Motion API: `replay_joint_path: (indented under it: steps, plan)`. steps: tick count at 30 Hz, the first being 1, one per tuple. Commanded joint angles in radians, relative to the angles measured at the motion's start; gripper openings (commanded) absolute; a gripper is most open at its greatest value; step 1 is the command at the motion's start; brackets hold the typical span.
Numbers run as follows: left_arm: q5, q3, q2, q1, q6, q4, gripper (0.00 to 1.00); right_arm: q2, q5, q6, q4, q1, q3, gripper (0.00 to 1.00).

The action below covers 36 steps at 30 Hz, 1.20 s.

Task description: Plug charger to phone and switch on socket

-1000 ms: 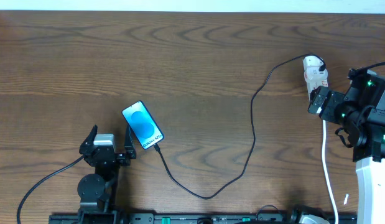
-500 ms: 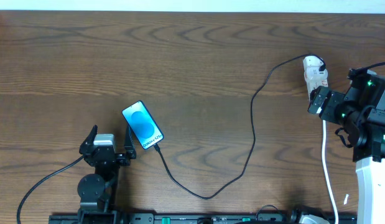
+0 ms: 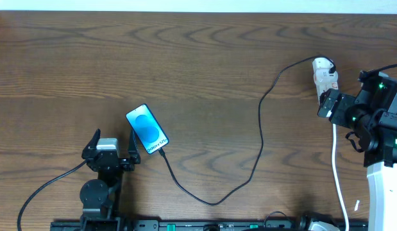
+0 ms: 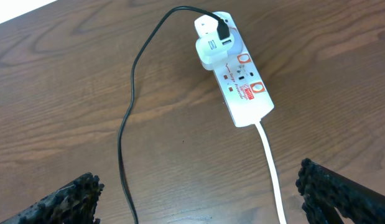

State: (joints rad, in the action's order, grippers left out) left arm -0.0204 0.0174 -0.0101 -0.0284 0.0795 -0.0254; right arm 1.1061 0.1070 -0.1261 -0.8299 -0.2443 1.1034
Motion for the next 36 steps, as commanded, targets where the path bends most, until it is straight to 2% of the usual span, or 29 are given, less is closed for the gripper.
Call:
replay_joint_path:
  steps: [1,13,27,36]
  plan:
    - [0.012,-0.013,0.006,0.005,0.014,-0.045,0.86,0.000,-0.008,-0.011,-0.001,0.004,-0.005,0.99]
    - [0.012,-0.013,0.006,0.005,0.014,-0.045,0.86,-0.012,-0.011,-0.008,-0.014,0.004,-0.004,0.99]
    - [0.012,-0.013,0.006,0.005,0.014,-0.045,0.87,-0.125,-0.006,-0.013,0.009,0.004,-0.012,0.99]
    - [0.012,-0.013,0.006,0.005,0.014,-0.045,0.86,-0.247,0.027,-0.077,0.187,0.004,-0.213,0.99]
